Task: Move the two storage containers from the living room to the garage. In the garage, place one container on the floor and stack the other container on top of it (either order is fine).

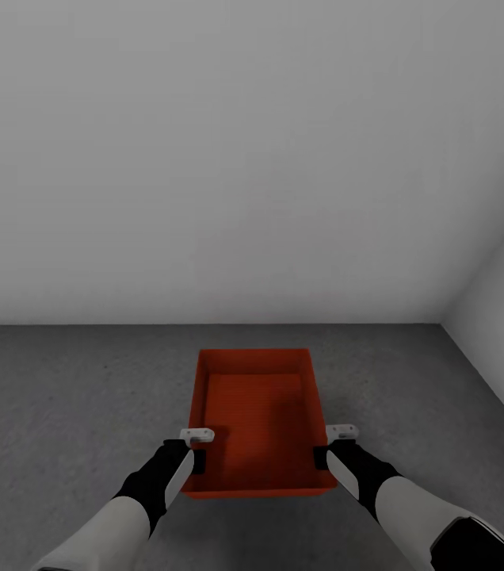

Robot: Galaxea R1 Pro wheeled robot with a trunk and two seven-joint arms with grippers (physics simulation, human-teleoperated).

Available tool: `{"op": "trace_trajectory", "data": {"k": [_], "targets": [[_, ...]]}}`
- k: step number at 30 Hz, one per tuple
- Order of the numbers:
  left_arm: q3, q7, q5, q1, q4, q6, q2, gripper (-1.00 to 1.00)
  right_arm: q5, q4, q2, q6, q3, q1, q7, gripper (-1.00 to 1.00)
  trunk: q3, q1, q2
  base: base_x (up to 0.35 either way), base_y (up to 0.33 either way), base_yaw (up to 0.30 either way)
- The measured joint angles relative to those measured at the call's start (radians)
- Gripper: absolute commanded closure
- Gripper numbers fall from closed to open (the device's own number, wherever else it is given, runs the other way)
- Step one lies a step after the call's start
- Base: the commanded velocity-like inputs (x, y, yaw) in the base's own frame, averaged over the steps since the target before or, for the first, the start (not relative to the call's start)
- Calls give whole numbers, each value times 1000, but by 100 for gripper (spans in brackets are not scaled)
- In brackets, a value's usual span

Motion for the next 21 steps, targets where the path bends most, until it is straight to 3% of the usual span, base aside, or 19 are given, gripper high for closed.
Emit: {"op": "trace_trajectory", "data": {"k": [21], "targets": [[0, 0, -1, 0, -1, 0, 0, 100, -4, 1, 0, -3, 2, 0, 0, 100, -16, 0, 0, 0, 0, 0]]}}
